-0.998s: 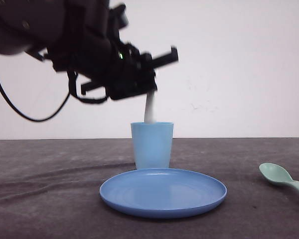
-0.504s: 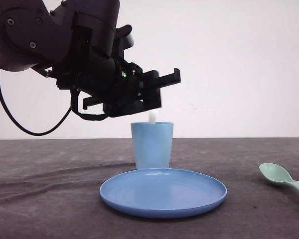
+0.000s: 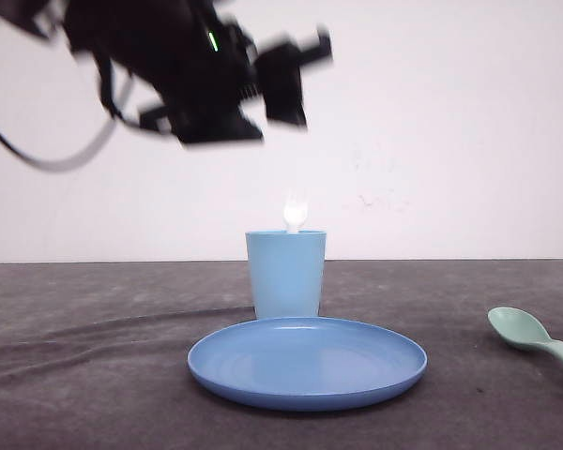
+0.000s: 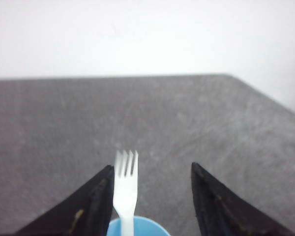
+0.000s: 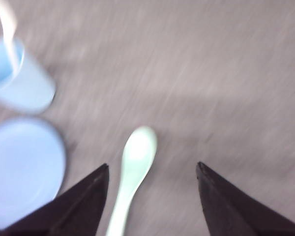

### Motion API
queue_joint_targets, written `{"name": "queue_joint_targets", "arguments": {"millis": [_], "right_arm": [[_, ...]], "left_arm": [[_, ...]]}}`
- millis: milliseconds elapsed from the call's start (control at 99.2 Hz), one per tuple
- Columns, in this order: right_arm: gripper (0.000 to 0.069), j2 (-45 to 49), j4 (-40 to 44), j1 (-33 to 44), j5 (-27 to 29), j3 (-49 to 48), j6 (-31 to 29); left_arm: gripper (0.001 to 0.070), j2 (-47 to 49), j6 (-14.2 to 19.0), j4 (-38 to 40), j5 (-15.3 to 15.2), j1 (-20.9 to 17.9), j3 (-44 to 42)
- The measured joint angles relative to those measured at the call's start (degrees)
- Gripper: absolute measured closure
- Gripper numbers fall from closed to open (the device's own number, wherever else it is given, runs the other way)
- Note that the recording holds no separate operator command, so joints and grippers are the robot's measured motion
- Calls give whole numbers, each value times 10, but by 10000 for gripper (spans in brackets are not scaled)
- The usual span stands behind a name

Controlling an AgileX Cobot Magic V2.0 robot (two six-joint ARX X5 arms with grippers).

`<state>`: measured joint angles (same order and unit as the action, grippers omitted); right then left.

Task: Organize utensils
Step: 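Lower the fork into the cup and open the left gripper, then lower the right gripper onto the green spoon handle and close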

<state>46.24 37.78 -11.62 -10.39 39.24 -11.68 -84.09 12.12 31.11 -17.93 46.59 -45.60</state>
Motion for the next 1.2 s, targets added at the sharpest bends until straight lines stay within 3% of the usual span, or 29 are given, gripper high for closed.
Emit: {"name": "queue_joint_targets", "arguments": {"millis": [302,514,665,998,1200], "right_arm": [[339,119,26,-118,53,0,-74],[339,204,18,-177,100,0,-114],[342,243,-2,-194,133,0,-137],[429,292,-48,-197,142,0,-158],[553,306,-55,-197,147,0,-160]], "left_arm": [[415,215,0,-267,0,16,0],[415,280,10,-416,0,37,0],[415,295,12,-445,0,46,0],[415,297,23,-459,0,73,0],[415,297,23,-461,0,76,0]]}}
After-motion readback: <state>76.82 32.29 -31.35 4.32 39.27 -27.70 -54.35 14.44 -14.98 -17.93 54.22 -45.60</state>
